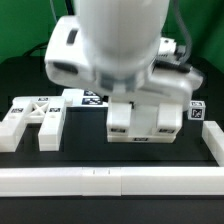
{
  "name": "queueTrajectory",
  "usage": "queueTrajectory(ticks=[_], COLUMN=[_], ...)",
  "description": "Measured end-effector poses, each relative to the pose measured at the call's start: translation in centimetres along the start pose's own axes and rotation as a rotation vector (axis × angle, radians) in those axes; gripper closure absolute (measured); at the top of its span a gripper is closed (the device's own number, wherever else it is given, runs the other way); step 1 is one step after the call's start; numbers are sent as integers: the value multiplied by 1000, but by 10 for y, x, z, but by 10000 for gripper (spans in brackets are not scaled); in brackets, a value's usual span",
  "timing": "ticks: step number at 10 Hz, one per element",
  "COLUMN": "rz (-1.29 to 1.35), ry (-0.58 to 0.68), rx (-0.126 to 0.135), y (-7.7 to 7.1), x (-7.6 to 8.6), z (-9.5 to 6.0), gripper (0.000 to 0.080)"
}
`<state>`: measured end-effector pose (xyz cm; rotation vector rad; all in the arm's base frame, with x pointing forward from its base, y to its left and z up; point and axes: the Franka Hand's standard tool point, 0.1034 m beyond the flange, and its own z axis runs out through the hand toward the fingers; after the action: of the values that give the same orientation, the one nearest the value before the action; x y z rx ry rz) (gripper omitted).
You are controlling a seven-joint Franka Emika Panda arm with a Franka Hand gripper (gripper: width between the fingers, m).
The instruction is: Assemble chair
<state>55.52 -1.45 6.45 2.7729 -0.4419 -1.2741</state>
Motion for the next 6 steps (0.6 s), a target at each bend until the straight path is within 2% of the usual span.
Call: queueTrajectory(ticks=[2, 3, 4, 6], rz=[8, 9, 4, 6], ry=[-163, -190, -142, -146], rx=[-34, -44, -41, -40], y=[8, 9, 4, 4], x=[-7, -3, 1, -5], z=[14, 17, 12, 20], gripper=[472, 472, 472, 472])
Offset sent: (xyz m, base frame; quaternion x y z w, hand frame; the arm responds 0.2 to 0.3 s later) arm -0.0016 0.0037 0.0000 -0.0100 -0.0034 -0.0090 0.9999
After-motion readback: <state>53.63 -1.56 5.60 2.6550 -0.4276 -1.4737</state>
